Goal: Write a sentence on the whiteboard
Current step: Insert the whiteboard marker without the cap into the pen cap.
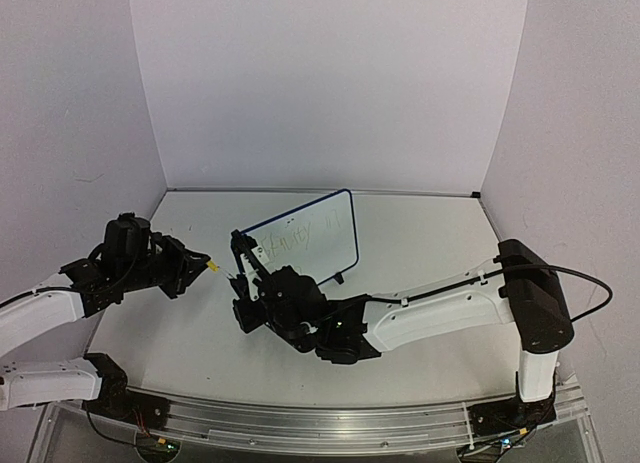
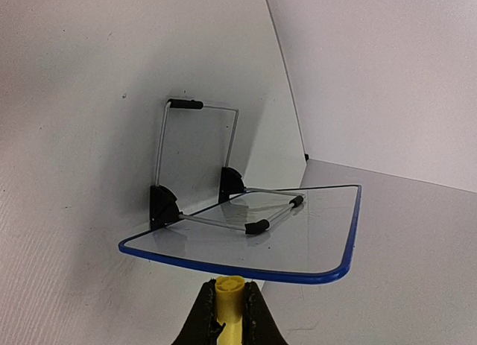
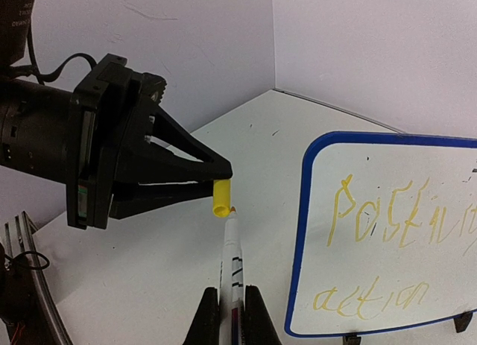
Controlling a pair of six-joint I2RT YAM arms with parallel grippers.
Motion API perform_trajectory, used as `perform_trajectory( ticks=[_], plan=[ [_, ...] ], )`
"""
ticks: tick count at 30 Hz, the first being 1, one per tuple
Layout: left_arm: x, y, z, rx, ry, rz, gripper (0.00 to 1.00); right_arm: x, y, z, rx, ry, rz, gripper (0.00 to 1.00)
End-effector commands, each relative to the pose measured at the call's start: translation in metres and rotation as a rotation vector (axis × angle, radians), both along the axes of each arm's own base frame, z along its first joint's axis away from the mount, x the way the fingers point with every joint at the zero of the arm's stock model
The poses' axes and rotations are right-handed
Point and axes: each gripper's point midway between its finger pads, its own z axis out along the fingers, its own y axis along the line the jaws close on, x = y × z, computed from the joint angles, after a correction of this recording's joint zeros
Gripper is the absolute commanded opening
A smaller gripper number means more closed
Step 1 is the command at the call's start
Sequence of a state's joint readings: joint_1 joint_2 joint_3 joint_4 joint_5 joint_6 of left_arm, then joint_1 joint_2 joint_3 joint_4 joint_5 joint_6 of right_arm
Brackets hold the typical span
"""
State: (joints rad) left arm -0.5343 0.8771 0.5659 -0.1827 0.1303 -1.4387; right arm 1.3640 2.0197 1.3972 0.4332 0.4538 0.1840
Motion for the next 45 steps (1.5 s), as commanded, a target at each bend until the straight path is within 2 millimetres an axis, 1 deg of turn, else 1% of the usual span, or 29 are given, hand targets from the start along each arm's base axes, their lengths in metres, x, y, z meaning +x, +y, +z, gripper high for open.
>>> perform_trajectory(
  ticks=[1, 14, 27, 40, 45],
  plan=[
    [0.005, -0.004, 0.014, -0.011, -0.042, -0.007, 0.00, 0.000, 0.004, 0.020, 0.058, -0.011, 0.004, 0.00],
    [0.012, -0.009, 0.022, -0.043, -0.064, -0.003, 0.00, -0.001, 0.005, 0.019, 0.060, -0.003, 0.010, 0.00],
    [0.007, -0.004, 0.028, -0.051, -0.077, 0.006, 0.00, 0.001, 0.003, 0.017, 0.056, -0.002, -0.001, 0.00],
    [0.003, -0.005, 0.024, -0.042, -0.060, -0.014, 0.00, 0.002, 0.003, 0.018, 0.057, -0.004, -0.008, 0.00],
    [0.004, -0.009, 0.024, -0.041, -0.059, -0.031, 0.00, 0.001, 0.003, 0.017, 0.055, -0.005, -0.006, 0.00]
  ],
)
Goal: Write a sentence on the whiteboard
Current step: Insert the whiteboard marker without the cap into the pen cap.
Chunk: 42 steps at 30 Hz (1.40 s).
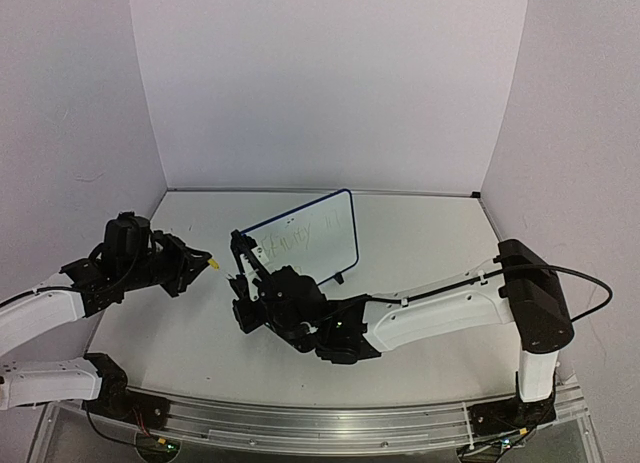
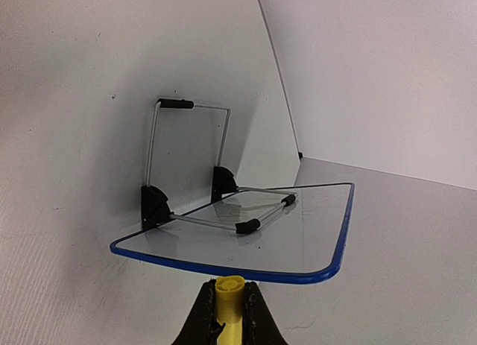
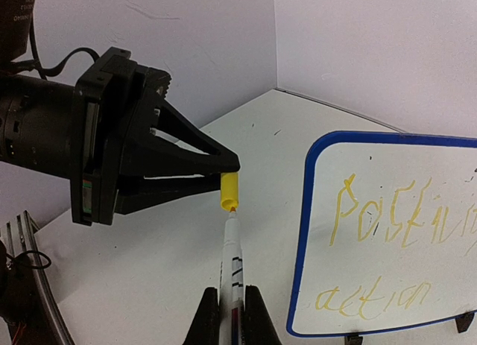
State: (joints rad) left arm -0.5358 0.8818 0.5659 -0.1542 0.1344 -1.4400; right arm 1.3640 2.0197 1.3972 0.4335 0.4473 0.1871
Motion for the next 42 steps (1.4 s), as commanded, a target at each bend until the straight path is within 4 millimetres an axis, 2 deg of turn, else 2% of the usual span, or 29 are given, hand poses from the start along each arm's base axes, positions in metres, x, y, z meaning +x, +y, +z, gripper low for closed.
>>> perform_trajectory(
  ticks=[1, 10, 27, 42],
  plan=[
    [0.002, -0.007, 0.019, -0.026, -0.040, -0.031, 0.00, 0.002, 0.003, 0.017, 0.052, -0.008, -0.011, 0.00],
    [0.002, -0.013, 0.021, -0.027, -0.044, -0.059, 0.00, 0.004, 0.004, 0.015, 0.045, -0.013, -0.022, 0.00],
    [-0.001, -0.012, 0.030, -0.058, -0.067, -0.051, 0.00, 0.015, 0.023, 0.008, -0.007, -0.087, -0.050, 0.00],
    [-0.003, -0.015, 0.036, -0.103, -0.080, -0.062, 0.00, 0.028, 0.017, 0.007, 0.028, -0.076, -0.057, 0.00]
  ],
)
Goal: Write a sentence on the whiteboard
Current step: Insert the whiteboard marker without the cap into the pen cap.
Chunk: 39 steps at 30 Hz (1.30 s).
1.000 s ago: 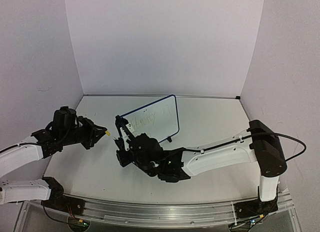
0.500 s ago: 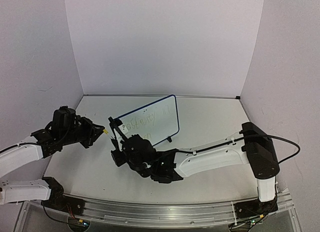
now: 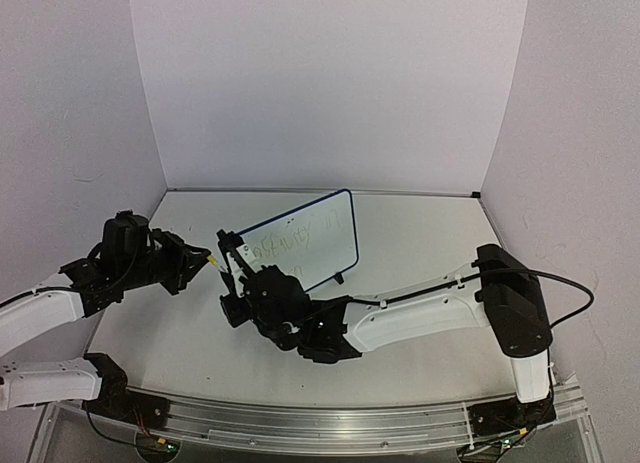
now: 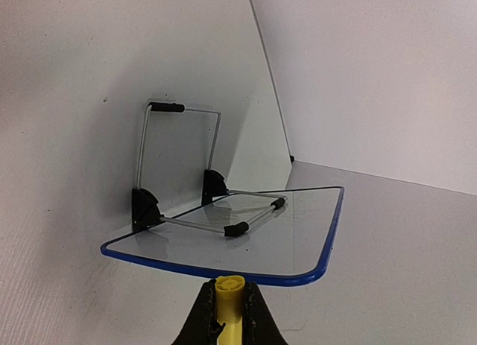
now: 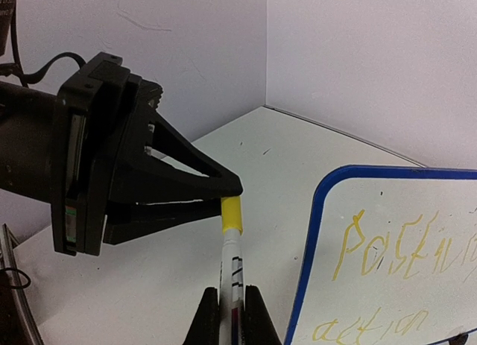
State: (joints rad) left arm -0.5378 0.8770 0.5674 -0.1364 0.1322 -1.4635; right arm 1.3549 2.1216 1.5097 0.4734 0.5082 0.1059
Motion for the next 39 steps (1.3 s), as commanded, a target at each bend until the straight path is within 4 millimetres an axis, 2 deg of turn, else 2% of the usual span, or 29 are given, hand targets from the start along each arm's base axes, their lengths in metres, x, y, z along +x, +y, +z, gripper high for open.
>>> perform_trajectory(
  ticks=[1, 8, 17, 39],
  plan=[
    [-0.005, -0.016, 0.030, -0.076, -0.076, -0.079, 0.00, 0.010, 0.000, 0.006, 0.041, 0.000, 0.000, 0.00],
    [-0.003, -0.024, 0.039, -0.074, -0.109, -0.130, 0.00, 0.016, 0.005, 0.011, 0.076, -0.021, 0.025, 0.00],
    [-0.007, -0.025, 0.048, -0.063, -0.136, -0.153, 0.00, 0.031, 0.017, 0.019, 0.093, -0.048, 0.033, 0.00],
    [-0.010, -0.028, 0.058, -0.056, -0.185, -0.191, 0.00, 0.062, 0.040, 0.010, 0.071, -0.064, 0.036, 0.00]
  ],
)
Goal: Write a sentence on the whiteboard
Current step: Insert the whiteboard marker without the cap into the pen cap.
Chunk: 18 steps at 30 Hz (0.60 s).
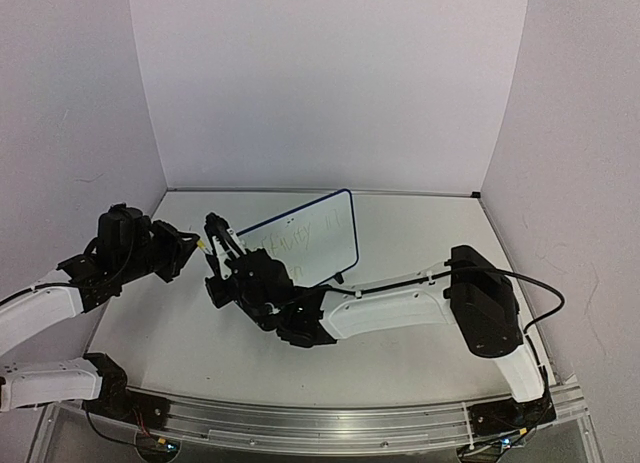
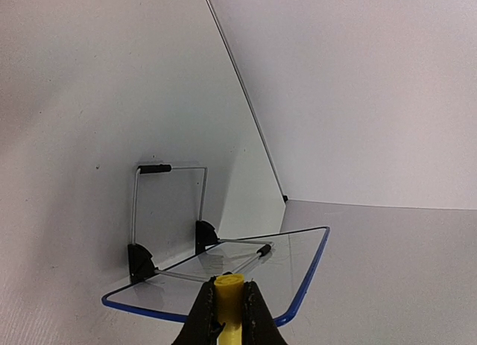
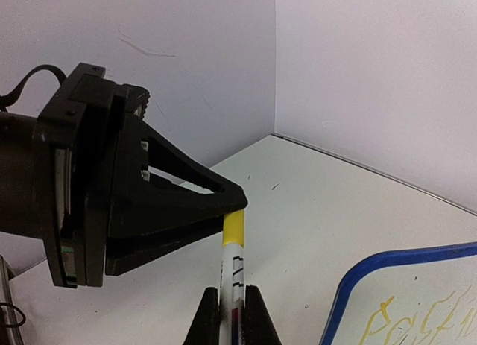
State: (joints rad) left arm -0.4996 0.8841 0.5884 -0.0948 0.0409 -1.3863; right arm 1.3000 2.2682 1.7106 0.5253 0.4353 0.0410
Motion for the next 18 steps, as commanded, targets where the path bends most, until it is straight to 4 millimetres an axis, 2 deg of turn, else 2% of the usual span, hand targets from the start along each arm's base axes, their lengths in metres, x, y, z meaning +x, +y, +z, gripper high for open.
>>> perform_trajectory(
  ticks=[1, 10, 18],
  plan=[
    [-0.032, -0.048, 0.042, -0.099, -0.075, -0.291, 0.00, 0.030, 0.007, -0.003, 0.013, -0.004, 0.011, 0.00],
    [-0.035, -0.048, 0.038, -0.092, -0.072, -0.303, 0.00, 0.039, 0.011, 0.001, 0.027, -0.003, 0.016, 0.00],
    [-0.034, -0.039, 0.038, -0.051, -0.081, -0.262, 0.00, 0.037, -0.001, 0.010, 0.039, -0.009, 0.006, 0.00]
  ],
)
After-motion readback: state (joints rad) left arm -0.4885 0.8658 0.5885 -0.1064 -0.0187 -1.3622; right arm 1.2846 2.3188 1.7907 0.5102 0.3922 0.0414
